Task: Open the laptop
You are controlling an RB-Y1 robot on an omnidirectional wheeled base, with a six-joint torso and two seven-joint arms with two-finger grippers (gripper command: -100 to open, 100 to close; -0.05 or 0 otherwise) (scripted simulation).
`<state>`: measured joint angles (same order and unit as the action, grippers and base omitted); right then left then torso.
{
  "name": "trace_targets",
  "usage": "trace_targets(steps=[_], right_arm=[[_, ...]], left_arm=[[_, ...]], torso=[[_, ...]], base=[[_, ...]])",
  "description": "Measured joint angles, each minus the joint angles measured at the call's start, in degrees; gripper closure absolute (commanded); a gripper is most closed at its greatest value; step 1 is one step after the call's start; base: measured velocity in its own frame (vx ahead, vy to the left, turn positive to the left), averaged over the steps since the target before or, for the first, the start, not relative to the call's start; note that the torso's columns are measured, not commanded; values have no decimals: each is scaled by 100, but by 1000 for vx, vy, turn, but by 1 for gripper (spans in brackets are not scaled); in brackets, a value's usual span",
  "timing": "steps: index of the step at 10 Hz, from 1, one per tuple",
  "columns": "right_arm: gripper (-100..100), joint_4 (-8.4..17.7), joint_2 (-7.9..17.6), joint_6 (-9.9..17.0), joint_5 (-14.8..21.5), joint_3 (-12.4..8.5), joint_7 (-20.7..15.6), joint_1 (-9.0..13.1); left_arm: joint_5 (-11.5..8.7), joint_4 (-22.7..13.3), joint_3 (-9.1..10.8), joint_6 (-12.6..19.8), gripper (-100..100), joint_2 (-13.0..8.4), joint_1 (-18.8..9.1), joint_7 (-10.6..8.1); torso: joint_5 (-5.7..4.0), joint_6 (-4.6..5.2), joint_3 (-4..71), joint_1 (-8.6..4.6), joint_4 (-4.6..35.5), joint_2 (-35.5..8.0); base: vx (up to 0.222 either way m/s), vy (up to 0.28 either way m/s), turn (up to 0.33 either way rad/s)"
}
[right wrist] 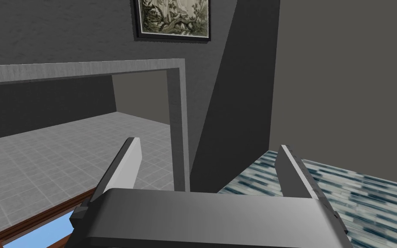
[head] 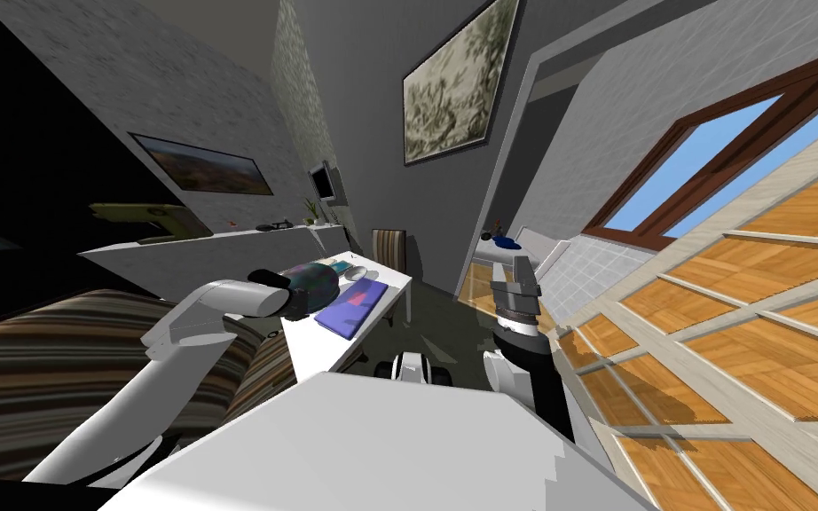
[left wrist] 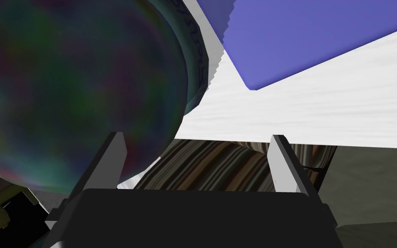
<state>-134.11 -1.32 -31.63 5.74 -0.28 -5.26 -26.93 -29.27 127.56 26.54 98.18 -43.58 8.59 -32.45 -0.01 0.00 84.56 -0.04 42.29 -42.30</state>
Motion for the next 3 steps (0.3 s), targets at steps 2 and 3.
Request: trace_targets(steps=[2, 3], right_arm=[[0, 0, 0, 0, 0, 0, 0, 0], [0, 0, 0, 0, 0, 0, 0, 0]], left_arm=[[0, 0, 0, 0, 0, 0, 0, 0], [0, 0, 0, 0, 0, 0, 0, 0]], torso=[[2, 0, 1, 5, -1, 2], [2, 0, 1, 5, -1, 2]], base=[[0, 0, 0], [0, 0, 0]])
